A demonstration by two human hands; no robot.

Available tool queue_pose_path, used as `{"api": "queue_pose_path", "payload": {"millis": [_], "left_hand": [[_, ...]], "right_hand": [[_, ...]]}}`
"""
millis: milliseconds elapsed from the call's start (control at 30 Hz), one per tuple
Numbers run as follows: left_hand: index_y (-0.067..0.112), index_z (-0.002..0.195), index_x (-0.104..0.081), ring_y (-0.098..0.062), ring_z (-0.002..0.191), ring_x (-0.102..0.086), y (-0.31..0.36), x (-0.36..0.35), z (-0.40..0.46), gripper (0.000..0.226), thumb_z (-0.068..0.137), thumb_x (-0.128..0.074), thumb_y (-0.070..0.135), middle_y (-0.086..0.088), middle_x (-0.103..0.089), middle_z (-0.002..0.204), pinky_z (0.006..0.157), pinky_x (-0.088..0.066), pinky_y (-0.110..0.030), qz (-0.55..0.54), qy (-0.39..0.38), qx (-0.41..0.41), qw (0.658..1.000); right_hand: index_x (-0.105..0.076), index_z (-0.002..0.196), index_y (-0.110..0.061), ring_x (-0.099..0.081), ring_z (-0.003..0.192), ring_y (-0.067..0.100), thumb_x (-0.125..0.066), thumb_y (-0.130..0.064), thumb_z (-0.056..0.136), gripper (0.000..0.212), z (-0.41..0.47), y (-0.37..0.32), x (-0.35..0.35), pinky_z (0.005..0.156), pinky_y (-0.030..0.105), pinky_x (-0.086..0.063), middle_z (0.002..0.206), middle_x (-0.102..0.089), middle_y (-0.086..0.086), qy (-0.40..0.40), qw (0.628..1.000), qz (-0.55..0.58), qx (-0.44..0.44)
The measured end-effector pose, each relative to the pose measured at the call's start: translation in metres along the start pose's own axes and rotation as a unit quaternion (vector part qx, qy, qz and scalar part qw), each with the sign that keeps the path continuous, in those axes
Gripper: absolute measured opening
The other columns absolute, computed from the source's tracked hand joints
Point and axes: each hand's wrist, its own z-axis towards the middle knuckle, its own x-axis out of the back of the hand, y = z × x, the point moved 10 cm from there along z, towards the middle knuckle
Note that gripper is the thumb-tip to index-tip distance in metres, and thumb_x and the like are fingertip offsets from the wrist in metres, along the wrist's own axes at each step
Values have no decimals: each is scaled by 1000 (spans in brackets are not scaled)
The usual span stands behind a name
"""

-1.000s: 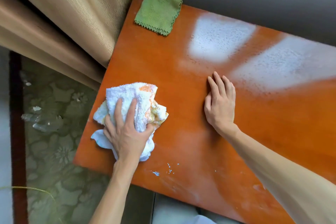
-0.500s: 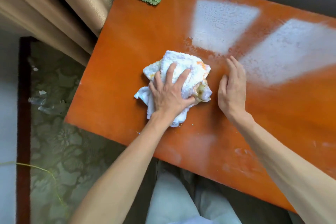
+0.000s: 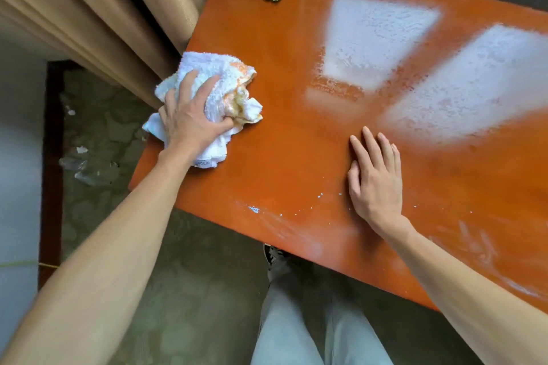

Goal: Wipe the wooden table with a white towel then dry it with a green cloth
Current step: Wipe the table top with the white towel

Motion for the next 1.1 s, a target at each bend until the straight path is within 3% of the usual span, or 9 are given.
{"api": "queue_pose_path", "payload": {"millis": [167, 333, 500, 700, 867, 1100], "left_hand": [[40, 148, -35, -36, 135, -34, -48, 8, -48, 81, 77, -72, 53, 2, -26, 160, 97, -40, -56, 16, 11, 53, 998], [39, 148, -41, -40, 124, -39, -40, -4, -113, 82, 74, -75, 51, 2, -27, 160, 87, -41, -52, -10, 26, 135, 990], [42, 144, -46, -40, 119, -43, 30, -21, -148, 83, 65, -62, 62, 2, -33, 158, 79, -41, -48, 0, 15, 103, 995], [48, 141, -44, -41, 128, -41, 79, -32, -96, 85, 59, -48, 72, 5, -34, 157, 91, -42, -54, -3, -27, -28, 999], [52, 146, -34, -35, 136, -33, 51, -20, -35, 89, 64, -63, 67, 12, -23, 161, 100, -35, -49, 2, -41, -69, 997], [42, 148, -37, -36, 134, -35, -25, 3, -43, 80, 75, -67, 55, 3, -28, 159, 99, -38, -51, -10, 1, 13, 1000]], "right_hand": [[-47, 146, -16, -29, 147, 31, -41, -23, 97, 50, 0, 0, 3, 124, 46, -16, 158, -37, 7, 14, 1000, 11, -4], [-46, 147, -16, -29, 147, 32, -41, -23, 97, 51, 0, -2, 3, 124, 46, -15, 159, -36, 7, 14, 1000, 6, -8], [-47, 146, -15, -30, 146, 32, -40, -24, 96, 51, 1, -3, 4, 124, 46, -15, 158, -37, 7, 18, 1000, -1, -9], [-48, 145, -17, -29, 147, 29, -40, -24, 97, 50, 1, 0, 4, 124, 45, -15, 158, -38, 5, 19, 999, 23, -12], [-49, 145, -17, -28, 148, 27, -39, -22, 96, 50, 0, 3, 3, 125, 40, -11, 158, -38, 3, 19, 999, 35, -12], [-52, 143, -15, -32, 145, 30, -42, -19, 95, 49, 1, 3, 7, 124, 42, -14, 156, -41, 5, 35, 998, 52, -7]]}}
